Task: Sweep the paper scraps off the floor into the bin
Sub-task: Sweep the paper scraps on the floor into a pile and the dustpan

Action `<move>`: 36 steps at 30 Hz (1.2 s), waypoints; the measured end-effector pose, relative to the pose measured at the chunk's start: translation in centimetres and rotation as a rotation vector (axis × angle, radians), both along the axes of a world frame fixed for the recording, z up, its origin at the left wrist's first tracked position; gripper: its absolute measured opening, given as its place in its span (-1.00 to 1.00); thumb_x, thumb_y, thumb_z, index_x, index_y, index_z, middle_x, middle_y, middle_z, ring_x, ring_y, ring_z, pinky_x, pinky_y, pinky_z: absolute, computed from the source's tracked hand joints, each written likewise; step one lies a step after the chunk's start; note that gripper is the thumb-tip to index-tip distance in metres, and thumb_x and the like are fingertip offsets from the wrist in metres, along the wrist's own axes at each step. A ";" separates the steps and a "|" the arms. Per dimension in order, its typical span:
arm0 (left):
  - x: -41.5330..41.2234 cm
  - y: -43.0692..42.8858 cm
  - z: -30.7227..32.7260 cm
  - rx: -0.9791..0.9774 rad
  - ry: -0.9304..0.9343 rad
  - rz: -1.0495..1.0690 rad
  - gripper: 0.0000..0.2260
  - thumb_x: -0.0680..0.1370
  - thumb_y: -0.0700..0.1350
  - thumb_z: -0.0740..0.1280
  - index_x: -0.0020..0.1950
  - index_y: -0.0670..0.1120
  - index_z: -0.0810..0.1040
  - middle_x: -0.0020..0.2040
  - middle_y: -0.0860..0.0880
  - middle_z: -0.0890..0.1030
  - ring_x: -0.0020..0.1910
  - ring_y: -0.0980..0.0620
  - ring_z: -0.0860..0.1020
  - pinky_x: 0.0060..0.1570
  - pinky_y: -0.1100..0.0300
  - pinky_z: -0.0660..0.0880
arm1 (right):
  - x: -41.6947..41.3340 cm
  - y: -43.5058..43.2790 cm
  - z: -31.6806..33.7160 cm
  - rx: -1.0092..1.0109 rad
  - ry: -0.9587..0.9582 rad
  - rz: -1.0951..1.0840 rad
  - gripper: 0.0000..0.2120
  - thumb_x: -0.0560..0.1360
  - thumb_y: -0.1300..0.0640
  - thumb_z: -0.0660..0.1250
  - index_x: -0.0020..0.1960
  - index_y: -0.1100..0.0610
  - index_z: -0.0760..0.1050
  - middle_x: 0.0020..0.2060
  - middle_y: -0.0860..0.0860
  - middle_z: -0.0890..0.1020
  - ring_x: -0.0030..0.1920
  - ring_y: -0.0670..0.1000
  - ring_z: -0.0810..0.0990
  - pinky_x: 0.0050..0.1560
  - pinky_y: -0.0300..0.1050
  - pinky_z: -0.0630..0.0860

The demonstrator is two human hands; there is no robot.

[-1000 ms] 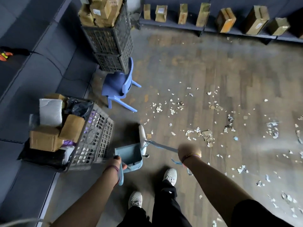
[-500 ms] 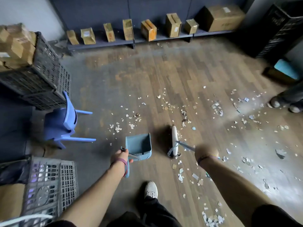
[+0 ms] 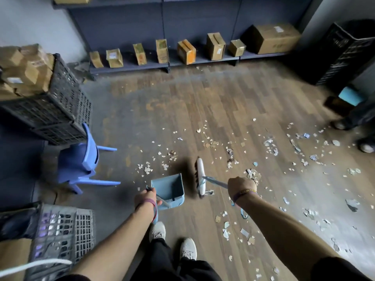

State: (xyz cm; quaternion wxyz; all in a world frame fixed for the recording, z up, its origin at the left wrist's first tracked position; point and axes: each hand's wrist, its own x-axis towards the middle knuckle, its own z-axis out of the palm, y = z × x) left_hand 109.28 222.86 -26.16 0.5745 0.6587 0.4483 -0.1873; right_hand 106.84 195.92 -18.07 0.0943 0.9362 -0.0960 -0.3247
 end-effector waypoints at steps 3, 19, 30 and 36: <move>0.4 3.5 0.1 0.008 0.020 0.118 -0.74 0.60 -0.16 0.23 0.18 -0.32 0.51 -0.11 -0.20 0.52 -0.76 0.09 0.44 -0.73 0.32 0.38 | 2.2 3.9 -0.6 0.042 0.003 0.092 -0.69 0.59 0.13 0.14 0.29 0.08 0.48 0.19 0.03 0.59 0.20 0.07 0.57 0.10 -0.07 0.50; 5.4 22.8 -2.1 -0.063 0.204 0.482 -0.63 0.64 -0.10 0.11 0.36 -0.29 0.34 0.36 -0.17 0.43 0.15 -0.25 0.57 -0.17 0.10 0.53 | 15.0 25.8 -5.5 0.189 0.040 0.480 -0.70 0.57 0.14 0.14 0.25 0.10 0.50 0.14 0.05 0.61 0.16 0.10 0.59 0.08 -0.07 0.50; 8.7 20.9 -2.4 0.063 0.280 0.266 -0.79 0.63 -0.16 0.16 -0.08 -0.29 0.44 -0.57 -0.12 0.54 -0.64 -0.03 0.51 -0.67 0.29 0.42 | 16.6 20.9 -9.0 0.174 0.123 0.232 -0.69 0.59 0.09 0.12 0.27 0.05 0.48 0.16 0.05 0.60 0.16 0.11 0.58 0.09 -0.01 0.55; 9.8 12.0 -1.7 0.023 0.114 0.288 -0.95 0.59 -0.26 0.24 -0.07 -0.20 0.43 -0.36 -0.09 0.38 -0.80 0.15 0.36 -0.72 0.33 0.37 | 14.7 11.2 -7.2 0.112 0.114 0.094 -0.70 0.57 0.12 0.14 0.26 0.06 0.49 0.14 0.05 0.61 0.15 0.11 0.59 0.08 0.01 0.56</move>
